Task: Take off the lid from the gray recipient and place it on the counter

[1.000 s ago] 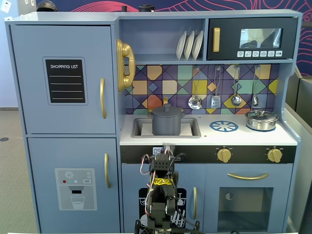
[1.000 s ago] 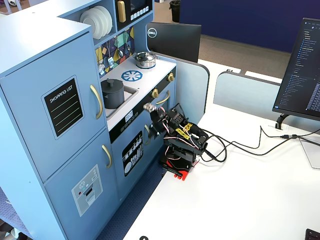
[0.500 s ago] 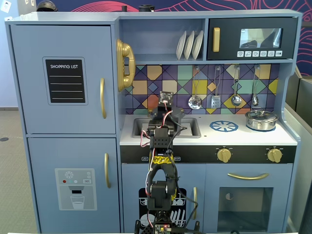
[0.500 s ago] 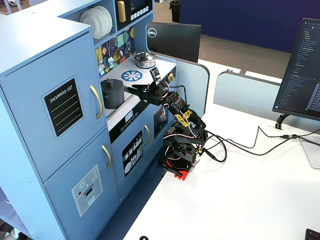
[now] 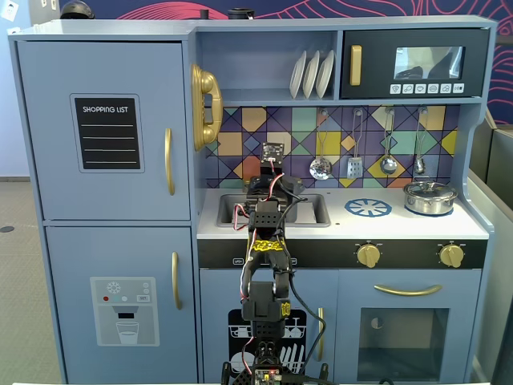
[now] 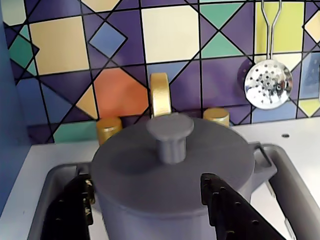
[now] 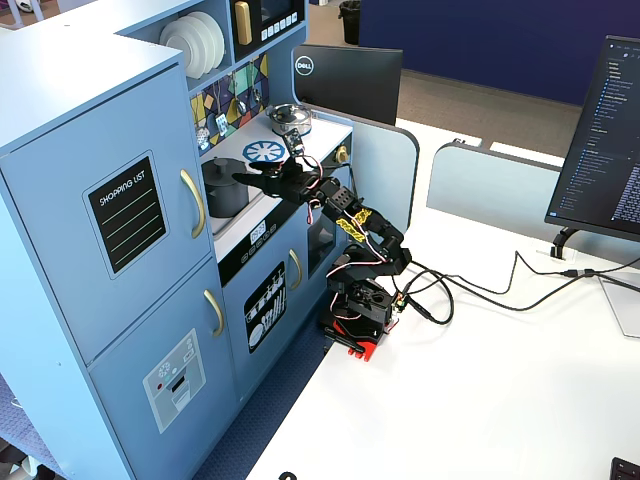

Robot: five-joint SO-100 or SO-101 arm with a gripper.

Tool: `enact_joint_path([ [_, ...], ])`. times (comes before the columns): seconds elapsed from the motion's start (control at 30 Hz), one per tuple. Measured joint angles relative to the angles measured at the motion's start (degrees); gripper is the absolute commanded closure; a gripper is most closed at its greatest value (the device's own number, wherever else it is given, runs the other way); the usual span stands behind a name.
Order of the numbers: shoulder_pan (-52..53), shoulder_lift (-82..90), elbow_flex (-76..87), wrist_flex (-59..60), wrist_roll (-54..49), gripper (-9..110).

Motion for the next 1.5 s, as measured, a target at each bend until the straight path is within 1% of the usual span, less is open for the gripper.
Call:
enact_joint_path([
  [0.43,-0.1,-12.9,-1.0,-10.3,-1.9,83],
  [0.8,0.0,-24.3,-8.8,-12.7,-1.9,84],
  [1.03,0.0,-27.5,-10.8,-13.6,-1.9,86],
  [1.17,0.0,-27.9,-10.8,-14.4,-2.5,93],
  [1.27,-0.1,-28.2,-10.8,-14.9,-2.6,102],
  [1.5,-0.5,-28.4,-10.8,-17.1,-2.9,102],
])
